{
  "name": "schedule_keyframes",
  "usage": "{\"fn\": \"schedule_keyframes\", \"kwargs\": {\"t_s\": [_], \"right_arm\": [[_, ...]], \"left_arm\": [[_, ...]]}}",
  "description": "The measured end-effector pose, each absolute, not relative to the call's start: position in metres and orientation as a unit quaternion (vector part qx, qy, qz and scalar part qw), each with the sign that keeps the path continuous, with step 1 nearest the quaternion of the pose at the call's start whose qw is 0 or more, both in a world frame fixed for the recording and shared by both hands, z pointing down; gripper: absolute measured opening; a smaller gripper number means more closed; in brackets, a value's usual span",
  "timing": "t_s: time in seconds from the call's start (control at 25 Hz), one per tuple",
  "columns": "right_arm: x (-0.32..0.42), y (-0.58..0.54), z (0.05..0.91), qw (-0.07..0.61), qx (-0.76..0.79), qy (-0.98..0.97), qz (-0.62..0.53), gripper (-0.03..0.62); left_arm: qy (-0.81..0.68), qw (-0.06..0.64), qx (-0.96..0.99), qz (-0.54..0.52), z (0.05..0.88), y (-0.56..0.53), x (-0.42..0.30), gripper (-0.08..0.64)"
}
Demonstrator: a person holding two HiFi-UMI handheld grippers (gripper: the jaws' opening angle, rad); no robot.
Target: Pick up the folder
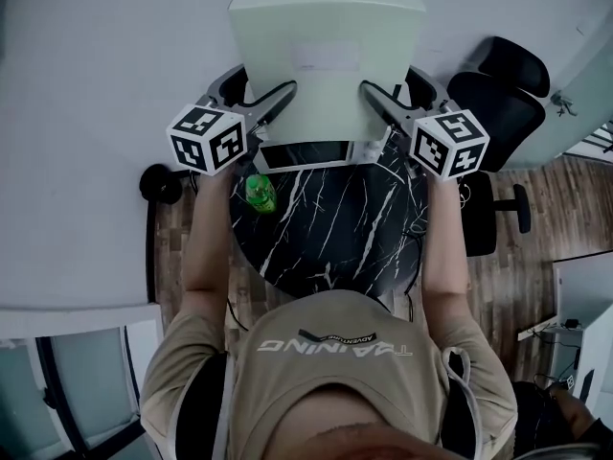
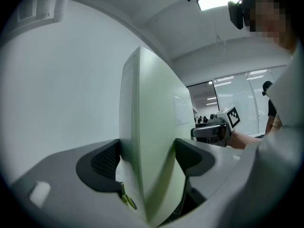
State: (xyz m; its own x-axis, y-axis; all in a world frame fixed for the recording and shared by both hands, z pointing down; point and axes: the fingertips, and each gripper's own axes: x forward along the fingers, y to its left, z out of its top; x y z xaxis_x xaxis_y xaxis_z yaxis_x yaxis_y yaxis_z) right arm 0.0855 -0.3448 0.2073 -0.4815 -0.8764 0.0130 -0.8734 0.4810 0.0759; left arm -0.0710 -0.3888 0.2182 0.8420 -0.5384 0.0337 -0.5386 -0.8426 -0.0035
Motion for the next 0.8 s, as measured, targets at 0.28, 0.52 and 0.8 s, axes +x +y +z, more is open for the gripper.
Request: {"fn": "schedule_keyframes", "kwargs": {"t_s": [0.28, 0.52, 0.8], "right_arm": [[0.099, -0.326, 0.218, 0.016, 0.500, -0.866, -0.026, 0.298], [0.116, -0.312, 0.226, 0.023, 0.478, -0.878, -0.021, 0.298], [0.120, -0.297, 0.239, 0.016, 0.458, -0.889, -0.015, 0.298]], "left_arm": [[-0.293, 0.011, 0.956, 0.021, 0.228, -0.367, -0.058, 0.347], [-0.317, 0.015, 0.948, 0.023, 0.236, -0.345, -0.043, 0.347], [-0.338, 0.029, 0.940, 0.025, 0.250, -0.323, -0.042, 0.347]]}}
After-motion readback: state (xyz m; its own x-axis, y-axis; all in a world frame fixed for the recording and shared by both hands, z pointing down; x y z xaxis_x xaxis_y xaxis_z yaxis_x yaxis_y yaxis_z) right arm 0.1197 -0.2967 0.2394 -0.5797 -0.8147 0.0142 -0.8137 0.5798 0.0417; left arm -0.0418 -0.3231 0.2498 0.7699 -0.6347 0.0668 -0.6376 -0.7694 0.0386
